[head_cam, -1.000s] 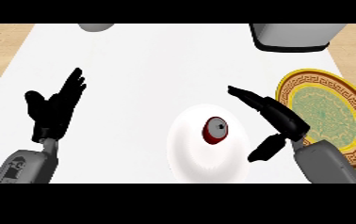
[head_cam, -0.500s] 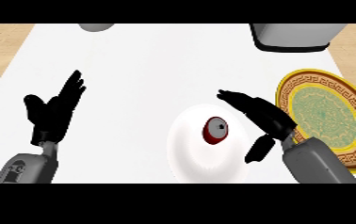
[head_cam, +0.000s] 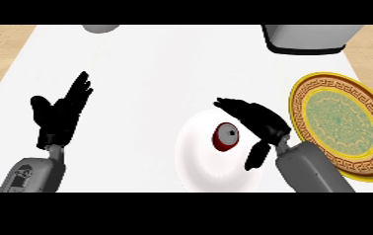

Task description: Pick the can from the plate and place it in the plate

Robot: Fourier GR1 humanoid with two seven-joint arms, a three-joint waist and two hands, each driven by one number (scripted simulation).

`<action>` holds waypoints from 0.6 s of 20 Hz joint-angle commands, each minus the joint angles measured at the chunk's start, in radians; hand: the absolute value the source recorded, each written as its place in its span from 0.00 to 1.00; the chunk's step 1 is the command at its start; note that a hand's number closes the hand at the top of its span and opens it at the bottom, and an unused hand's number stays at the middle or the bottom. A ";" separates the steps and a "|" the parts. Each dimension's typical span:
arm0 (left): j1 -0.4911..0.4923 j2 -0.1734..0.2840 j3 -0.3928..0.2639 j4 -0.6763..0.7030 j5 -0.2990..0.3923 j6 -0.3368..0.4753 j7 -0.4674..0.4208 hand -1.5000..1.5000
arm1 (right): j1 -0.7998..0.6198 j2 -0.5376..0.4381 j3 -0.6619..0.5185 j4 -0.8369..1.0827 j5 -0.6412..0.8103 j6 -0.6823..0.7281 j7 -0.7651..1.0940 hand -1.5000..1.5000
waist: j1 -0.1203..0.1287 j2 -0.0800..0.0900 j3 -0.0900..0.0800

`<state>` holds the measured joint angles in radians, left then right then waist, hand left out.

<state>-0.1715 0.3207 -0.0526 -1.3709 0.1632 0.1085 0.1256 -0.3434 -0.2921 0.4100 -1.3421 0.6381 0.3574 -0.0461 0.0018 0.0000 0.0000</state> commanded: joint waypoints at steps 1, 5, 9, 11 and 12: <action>0.047 -0.005 0.035 -0.006 -0.027 -0.021 -0.036 0.50 | -0.027 0.008 -0.047 0.039 0.047 0.041 -0.011 0.00 | 0.002 0.000 0.000; -0.021 0.006 0.079 -0.011 -0.012 -0.058 0.042 0.50 | -0.063 0.095 -0.054 0.101 0.111 0.013 0.016 0.00 | 0.002 0.000 0.000; -0.032 -0.074 0.050 0.062 -0.072 -0.023 -0.022 0.50 | -0.112 0.089 -0.068 0.223 0.175 -0.008 -0.083 0.00 | 0.001 0.001 0.000; -0.052 -0.070 0.048 0.022 -0.089 -0.026 0.028 0.50 | -0.084 0.148 -0.041 0.193 0.204 0.002 -0.028 0.00 | 0.000 0.000 0.000; 0.003 -0.068 0.058 -0.008 -0.082 -0.035 0.008 0.50 | -0.113 0.133 -0.059 0.248 0.210 0.013 -0.069 0.00 | 0.002 0.000 0.000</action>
<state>-0.1894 0.2693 -0.0030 -1.3656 0.1002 0.0811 0.1429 -0.4326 -0.1741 0.3645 -1.1487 0.8105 0.3493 -0.0846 0.0040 0.0006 0.0001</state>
